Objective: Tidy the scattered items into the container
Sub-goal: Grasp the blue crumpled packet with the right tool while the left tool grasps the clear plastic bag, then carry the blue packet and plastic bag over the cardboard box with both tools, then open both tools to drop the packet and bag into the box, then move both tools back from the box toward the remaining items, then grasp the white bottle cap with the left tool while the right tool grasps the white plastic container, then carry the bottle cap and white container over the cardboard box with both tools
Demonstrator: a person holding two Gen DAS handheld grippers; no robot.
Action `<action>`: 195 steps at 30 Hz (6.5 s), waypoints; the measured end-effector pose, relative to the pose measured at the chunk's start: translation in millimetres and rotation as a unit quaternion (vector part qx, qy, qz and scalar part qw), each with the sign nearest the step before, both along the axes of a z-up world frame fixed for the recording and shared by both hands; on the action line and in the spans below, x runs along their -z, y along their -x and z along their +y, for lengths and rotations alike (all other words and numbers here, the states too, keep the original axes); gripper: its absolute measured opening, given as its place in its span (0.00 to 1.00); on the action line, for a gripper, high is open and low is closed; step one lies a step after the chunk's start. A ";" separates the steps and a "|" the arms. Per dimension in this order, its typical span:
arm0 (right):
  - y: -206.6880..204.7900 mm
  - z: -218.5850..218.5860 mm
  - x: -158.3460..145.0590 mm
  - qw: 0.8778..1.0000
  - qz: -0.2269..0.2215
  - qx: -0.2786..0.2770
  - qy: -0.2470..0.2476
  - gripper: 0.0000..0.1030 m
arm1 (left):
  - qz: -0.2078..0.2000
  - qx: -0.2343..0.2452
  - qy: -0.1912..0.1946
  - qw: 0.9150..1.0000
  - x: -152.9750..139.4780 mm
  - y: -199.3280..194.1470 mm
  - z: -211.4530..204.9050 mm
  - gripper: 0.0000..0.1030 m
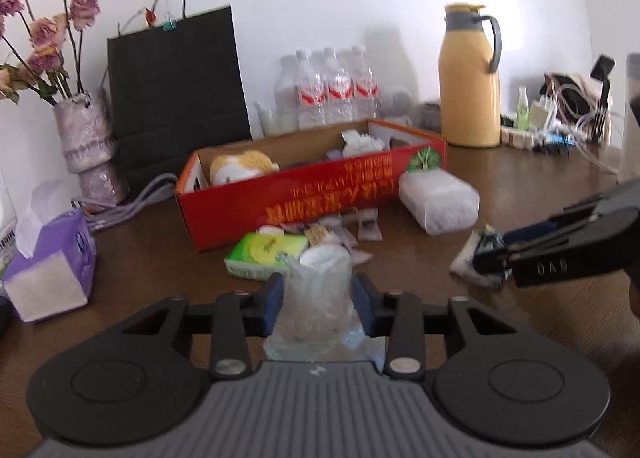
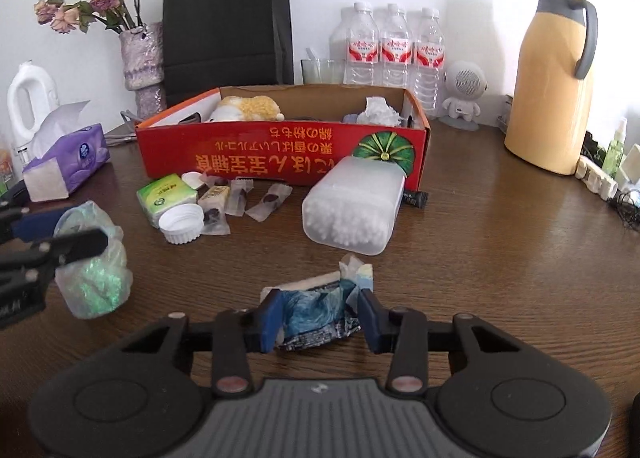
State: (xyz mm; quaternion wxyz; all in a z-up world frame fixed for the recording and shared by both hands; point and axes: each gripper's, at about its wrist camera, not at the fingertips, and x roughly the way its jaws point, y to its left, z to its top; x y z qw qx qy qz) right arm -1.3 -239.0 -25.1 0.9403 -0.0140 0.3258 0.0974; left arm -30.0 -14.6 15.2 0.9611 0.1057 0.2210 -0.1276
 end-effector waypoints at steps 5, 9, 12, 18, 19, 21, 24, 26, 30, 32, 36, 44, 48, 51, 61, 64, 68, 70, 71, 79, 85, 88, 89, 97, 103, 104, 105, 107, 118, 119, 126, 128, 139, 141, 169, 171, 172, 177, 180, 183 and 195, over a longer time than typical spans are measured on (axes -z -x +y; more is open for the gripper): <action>0.4 5.8 0.5 1.000 -0.003 -0.006 0.023 0.27 | 0.015 0.002 -0.009 1.000 5.0 0.2 -4.0 0.32; 1.7 15.6 -1.7 0.999 0.001 -0.017 0.045 0.12 | 0.017 -0.014 0.003 1.000 5.4 5.4 -1.9 0.23; 8.5 16.5 -2.9 0.999 -0.005 -0.017 0.035 0.10 | 0.012 -0.029 0.025 0.999 -0.3 14.9 2.0 0.16; 39.7 10.2 -22.2 0.998 -0.061 -0.010 -0.002 0.11 | -0.036 -0.038 0.087 0.995 -28.2 44.0 13.2 0.09; 42.3 8.6 -25.6 0.998 -0.067 -0.008 -0.005 0.11 | -0.043 -0.035 0.095 0.994 -33.6 45.6 14.4 0.09; 44.1 5.2 -32.1 0.997 -0.072 -0.004 -0.009 0.11 | -0.051 -0.028 0.116 0.992 -45.2 44.4 17.3 0.09; 43.5 -0.4 -43.7 0.997 -0.080 -0.002 -0.022 0.11 | -0.058 -0.022 0.137 0.989 -66.9 27.2 21.9 0.09; 38.8 -3.1 -55.1 0.995 -0.092 -0.007 -0.024 0.11 | -0.072 -0.017 0.140 0.987 -86.4 5.5 23.8 0.10; 11.6 -8.7 -88.9 0.991 -0.127 -0.022 -0.024 0.11 | -0.073 0.004 0.151 0.986 -129.8 -63.9 25.0 0.10; -11.9 -11.2 -107.7 0.989 -0.141 -0.030 -0.025 0.11 | -0.060 0.015 0.154 0.986 -147.6 -107.1 19.9 0.10; -72.5 -16.6 -139.7 0.988 -0.141 -0.044 -0.033 0.11 | -0.027 0.021 0.142 0.989 -158.7 -188.2 -0.4 0.10; -231.3 -3.3 -134.5 0.996 -0.041 -0.069 -0.029 0.11 | 0.088 -0.007 0.113 0.990 -89.6 -322.1 -34.6 0.11; -305.1 3.4 -100.8 0.997 0.027 -0.067 -0.039 0.11 | 0.136 -0.024 0.091 0.986 -53.0 -362.7 -44.1 0.14; -349.1 8.5 -68.3 0.993 0.094 -0.053 -0.038 0.12 | 0.155 -0.047 0.079 0.984 -36.6 -375.1 -42.5 0.30; -370.0 10.5 -61.0 0.991 0.126 -0.017 -0.041 0.40 | 0.132 -0.055 0.081 0.986 -83.3 -349.3 -2.3 0.62; -352.4 5.2 -88.9 0.993 0.111 -0.016 -0.037 0.51 | 0.140 -0.084 0.073 0.984 -99.3 -338.3 12.8 0.82; -331.2 -0.2 -116.3 0.991 0.129 -0.016 -0.014 0.72 | 0.179 -0.141 0.062 0.972 -108.8 -323.5 31.4 0.95; -325.3 -1.1 -122.4 0.988 0.155 -0.019 0.005 0.85 | 0.207 -0.162 0.062 0.963 -111.8 -316.7 39.0 0.97; -323.6 -2.1 -124.1 0.985 0.172 -0.020 0.012 0.85 | 0.220 -0.167 0.058 0.959 -113.5 -312.1 41.5 0.98; -278.4 5.3 -131.8 0.979 0.201 -0.008 0.016 0.86 | 0.213 -0.174 0.033 0.961 -127.0 -265.0 39.4 1.00; -211.0 27.3 -151.3 0.998 0.001 -0.006 0.059 0.89 | 0.011 -0.165 0.038 0.985 -137.6 -198.7 28.0 1.00; -173.1 26.6 -143.4 0.988 -0.146 -0.017 0.048 0.92 | -0.074 -0.140 0.056 0.986 -127.8 -169.0 26.2 1.00; -166.9 26.0 -139.3 0.985 -0.166 -0.024 0.044 0.92 | -0.076 -0.139 0.057 0.986 -125.2 -166.0 25.5 1.00; -160.5 20.8 -131.9 0.986 -0.163 -0.009 0.010 0.92 | -0.063 -0.143 0.066 0.986 -119.1 -162.3 31.4 1.00; -110.4 14.9 -130.5 0.984 -0.179 -0.003 -0.021 0.92 | -0.065 -0.129 0.048 0.988 -109.0 -115.7 31.7 1.00; -96.5 12.9 -126.3 0.984 -0.178 -0.005 -0.031 0.93 | -0.060 -0.123 0.048 0.989 -105.1 -104.1 31.5 1.00; -82.5 10.7 -120.6 0.984 -0.174 -0.008 -0.036 0.93 | -0.055 -0.115 0.047 0.991 -100.7 -91.0 31.0 1.00; -53.2 8.2 -104.3 0.986 -0.162 -0.012 -0.039 0.93 | -0.054 -0.098 0.045 0.993 -90.6 -59.5 28.1 1.00; 88.6 -12.2 -28.9 0.995 -0.063 0.004 -0.075 0.95 | 0.019 -0.096 0.099 0.990 -21.2 77.5 27.7 1.00; 92.1 -14.1 -26.3 0.996 -0.057 0.005 -0.075 0.95 | 0.021 -0.096 0.092 0.991 -19.6 78.1 27.7 1.00; 63.8 -19.5 -28.4 0.996 -0.061 0.038 -0.056 0.95 | 0.035 -0.031 0.078 0.996 -19.0 35.2 10.6 0.87; 44.7 -19.6 -28.9 0.996 -0.059 0.036 -0.050 0.95 | 0.043 -0.007 0.069 0.997 -15.6 11.0 -3.9 0.73; -33.4 -17.9 -26.2 0.998 -0.030 0.031 -0.037 0.86 | 0.119 -0.042 0.063 0.990 9.8 -86.7 -21.5 0.60; -43.9 -17.5 -24.3 0.998 -0.029 0.031 -0.038 0.85 | 0.125 -0.042 0.064 0.989 13.1 -91.3 -21.0 0.58; 44.0 -5.7 -23.9 0.997 0.058 -0.041 0.005 0.66 | 0.138 -0.028 0.068 0.988 5.6 25.2 0.0 0.40; 49.8 -3.5 -26.0 0.998 0.053 -0.041 0.008 0.72 | 0.131 -0.031 0.063 0.989 6.9 28.8 -0.7 0.41; 49.6 -1.8 -26.2 0.998 0.050 -0.037 0.011 0.75 | 0.129 -0.031 0.063 0.989 6.8 28.7 -1.0 0.42; 41.5 7.8 -20.3 0.997 0.056 -0.032 0.035 0.62 | 0.125 -0.042 0.067 0.989 8.9 26.6 -2.7 0.39; 47.1 11.1 -19.9 0.997 0.047 -0.039 0.044 0.62 | 0.103 -0.041 0.071 0.991 3.9 35.2 -1.2 0.39; 52.3 0.9 -28.0 0.999 0.031 -0.035 0.007 0.62 | 0.074 -0.041 0.079 0.993 -8.0 37.6 1.6 0.39; -115.3 -26.3 -131.6 0.996 -0.024 -0.008 -0.088 0.62 | 0.032 0.006 0.093 0.995 -95.9 -139.0 -5.6 0.39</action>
